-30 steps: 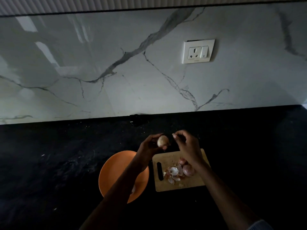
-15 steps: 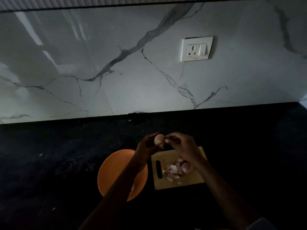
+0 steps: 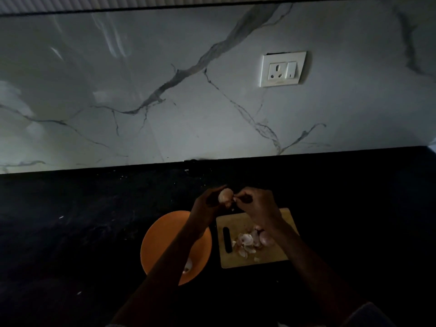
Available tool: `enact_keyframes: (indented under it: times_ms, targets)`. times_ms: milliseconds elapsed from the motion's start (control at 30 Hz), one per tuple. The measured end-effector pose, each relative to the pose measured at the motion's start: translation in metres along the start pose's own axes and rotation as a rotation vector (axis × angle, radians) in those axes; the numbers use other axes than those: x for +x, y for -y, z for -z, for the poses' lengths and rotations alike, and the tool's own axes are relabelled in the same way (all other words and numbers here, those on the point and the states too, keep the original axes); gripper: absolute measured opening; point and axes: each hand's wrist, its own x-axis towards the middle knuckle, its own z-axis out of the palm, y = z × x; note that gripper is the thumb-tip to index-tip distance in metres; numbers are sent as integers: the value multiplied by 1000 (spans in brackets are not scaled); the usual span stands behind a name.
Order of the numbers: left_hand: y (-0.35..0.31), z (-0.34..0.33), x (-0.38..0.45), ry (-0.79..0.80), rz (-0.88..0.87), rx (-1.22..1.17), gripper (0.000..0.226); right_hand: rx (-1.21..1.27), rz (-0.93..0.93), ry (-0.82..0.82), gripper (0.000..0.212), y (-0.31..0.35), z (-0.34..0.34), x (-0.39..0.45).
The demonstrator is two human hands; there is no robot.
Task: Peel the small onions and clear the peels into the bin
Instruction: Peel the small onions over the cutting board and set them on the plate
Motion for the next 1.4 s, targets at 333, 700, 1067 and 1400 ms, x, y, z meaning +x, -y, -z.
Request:
enact_keyframes:
  times_ms: [333,700,1067,1400]
  targets:
    - [-3,1,-1,-28,-15,-51,52,88,-76,7,8,4,2,5]
    - [-11,3,-2,39,-49,-11,53,47,4,-25,5,4,6,2]
    - [-20,6,-8,63,-11,-128,51,80,-191,-39,15,-3,3,8]
    - [-21,7,-9,78,21,-143,35,140,-1,28,30,12,8,4]
